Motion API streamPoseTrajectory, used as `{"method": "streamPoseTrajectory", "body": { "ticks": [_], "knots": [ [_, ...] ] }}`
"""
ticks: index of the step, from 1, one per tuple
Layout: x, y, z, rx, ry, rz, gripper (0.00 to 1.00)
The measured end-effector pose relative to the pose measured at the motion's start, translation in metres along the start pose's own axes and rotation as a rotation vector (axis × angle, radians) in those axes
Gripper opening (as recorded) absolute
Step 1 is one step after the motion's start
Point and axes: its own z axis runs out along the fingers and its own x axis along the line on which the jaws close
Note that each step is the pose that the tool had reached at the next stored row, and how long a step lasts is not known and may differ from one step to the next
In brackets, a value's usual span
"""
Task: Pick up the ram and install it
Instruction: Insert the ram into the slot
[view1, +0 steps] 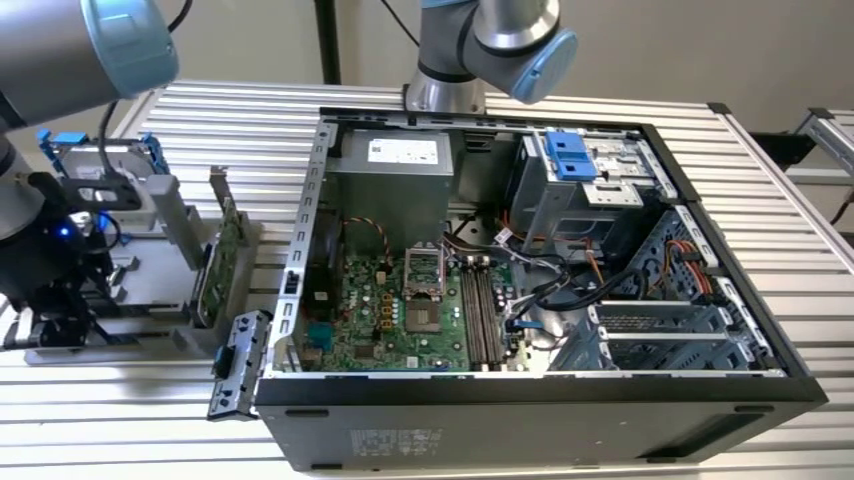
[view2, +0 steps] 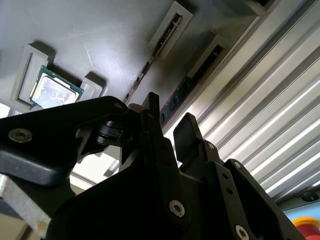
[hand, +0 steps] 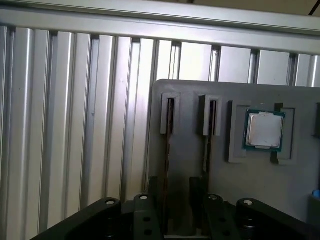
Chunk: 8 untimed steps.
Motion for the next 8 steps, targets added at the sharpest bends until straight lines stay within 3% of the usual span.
{"method": "streamPoseTrajectory", "body": {
  "ticks": [8],
  "knots": [
    [0.0026, 0.0001, 0.0085, 0.0001, -0.0001, 0.0, 1.0]
  ]
}}
